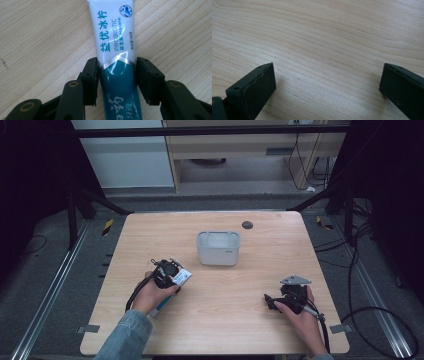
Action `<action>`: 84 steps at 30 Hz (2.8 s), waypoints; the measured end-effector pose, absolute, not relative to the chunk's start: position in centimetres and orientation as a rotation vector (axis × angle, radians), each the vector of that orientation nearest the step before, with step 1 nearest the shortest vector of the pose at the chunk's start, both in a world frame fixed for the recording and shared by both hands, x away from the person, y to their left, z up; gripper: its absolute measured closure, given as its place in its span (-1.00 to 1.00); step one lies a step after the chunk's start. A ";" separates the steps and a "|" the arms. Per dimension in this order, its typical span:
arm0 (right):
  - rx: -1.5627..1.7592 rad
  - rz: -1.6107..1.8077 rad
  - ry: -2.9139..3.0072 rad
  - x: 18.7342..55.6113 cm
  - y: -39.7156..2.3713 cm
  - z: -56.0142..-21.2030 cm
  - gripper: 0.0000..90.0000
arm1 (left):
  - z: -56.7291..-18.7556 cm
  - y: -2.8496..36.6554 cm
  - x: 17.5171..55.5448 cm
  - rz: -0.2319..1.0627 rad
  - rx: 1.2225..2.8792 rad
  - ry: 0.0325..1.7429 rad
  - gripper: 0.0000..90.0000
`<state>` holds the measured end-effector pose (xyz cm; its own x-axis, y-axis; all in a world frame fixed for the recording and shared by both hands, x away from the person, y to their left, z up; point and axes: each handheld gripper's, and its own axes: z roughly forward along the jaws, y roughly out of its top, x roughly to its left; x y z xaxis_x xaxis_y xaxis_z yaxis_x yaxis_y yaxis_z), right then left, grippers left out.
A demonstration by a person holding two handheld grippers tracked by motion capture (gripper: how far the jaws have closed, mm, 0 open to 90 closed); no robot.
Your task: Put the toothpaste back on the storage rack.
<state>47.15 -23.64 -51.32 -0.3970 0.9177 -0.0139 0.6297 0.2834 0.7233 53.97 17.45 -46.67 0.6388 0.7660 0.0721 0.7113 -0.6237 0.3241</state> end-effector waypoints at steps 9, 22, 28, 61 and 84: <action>1.389 0.899 2.127 47.2 -23.6 -51.3 -0.98 | -46.6 17.4 54.1 0.262 2.617 1.167 0.34; 1.389 0.899 2.127 47.2 -23.6 -51.3 -0.98 | -45.9 17.4 53.7 0.273 2.658 1.074 0.71; 1.389 0.899 2.127 47.1 -23.6 -51.3 -0.98 | -45.4 17.9 53.2 0.290 2.632 1.060 0.72; 1.390 0.901 2.126 47.1 -23.6 -51.3 -0.98 | -38.9 18.0 53.1 0.419 2.424 0.977 0.73; 1.402 0.904 2.124 47.1 -23.6 -51.3 -0.98 | -36.8 15.8 53.7 0.446 2.358 0.924 0.73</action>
<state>47.08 -23.56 -51.29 -0.3913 0.9203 -0.0045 0.6347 0.2734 0.7228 53.67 15.77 -36.77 0.7070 0.7004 0.0985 0.5131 -0.6038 0.6100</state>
